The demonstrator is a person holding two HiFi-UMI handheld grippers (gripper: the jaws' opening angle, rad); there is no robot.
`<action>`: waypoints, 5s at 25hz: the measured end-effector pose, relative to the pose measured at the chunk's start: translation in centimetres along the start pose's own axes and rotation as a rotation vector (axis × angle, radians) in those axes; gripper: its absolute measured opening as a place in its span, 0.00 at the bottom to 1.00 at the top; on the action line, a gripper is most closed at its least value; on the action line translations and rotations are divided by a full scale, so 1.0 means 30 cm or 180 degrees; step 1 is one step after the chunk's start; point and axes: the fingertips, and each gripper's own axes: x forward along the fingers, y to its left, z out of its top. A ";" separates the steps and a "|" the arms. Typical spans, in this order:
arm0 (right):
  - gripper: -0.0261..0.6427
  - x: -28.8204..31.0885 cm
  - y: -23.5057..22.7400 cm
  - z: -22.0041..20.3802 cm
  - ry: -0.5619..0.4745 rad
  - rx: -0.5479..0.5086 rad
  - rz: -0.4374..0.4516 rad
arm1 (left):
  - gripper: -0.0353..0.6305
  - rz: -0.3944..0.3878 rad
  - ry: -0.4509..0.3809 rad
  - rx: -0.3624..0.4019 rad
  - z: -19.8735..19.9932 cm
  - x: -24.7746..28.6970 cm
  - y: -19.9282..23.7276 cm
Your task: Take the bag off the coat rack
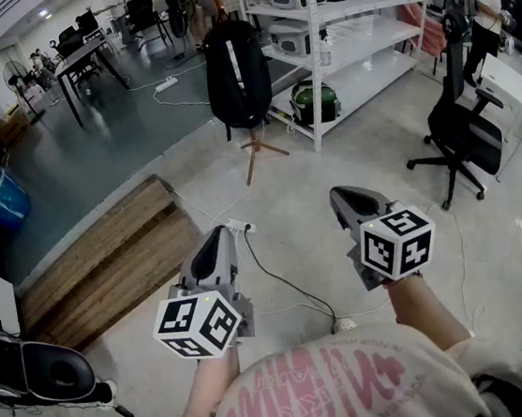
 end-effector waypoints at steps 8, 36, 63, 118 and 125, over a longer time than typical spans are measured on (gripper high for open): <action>0.05 0.021 0.017 -0.042 0.0113 -0.0063 -0.0018 | 0.06 0.0073 0.0063 -0.0059 -0.033 -0.026 0.045; 0.05 0.679 -0.614 0.224 -0.0119 0.0666 0.0448 | 0.06 0.0071 -0.0051 -0.0154 0.030 0.855 0.178; 0.05 1.217 -1.038 0.283 -0.0065 0.0672 0.0335 | 0.06 0.0075 -0.0060 -0.0517 -0.015 1.508 0.473; 0.15 2.547 -1.467 0.837 -0.0373 0.0645 0.0809 | 0.06 0.0580 -0.0315 -0.0580 0.261 2.559 1.326; 0.53 2.668 -1.473 0.893 -0.0371 0.0578 0.1262 | 0.06 0.0851 -0.0396 -0.0588 0.276 2.606 1.371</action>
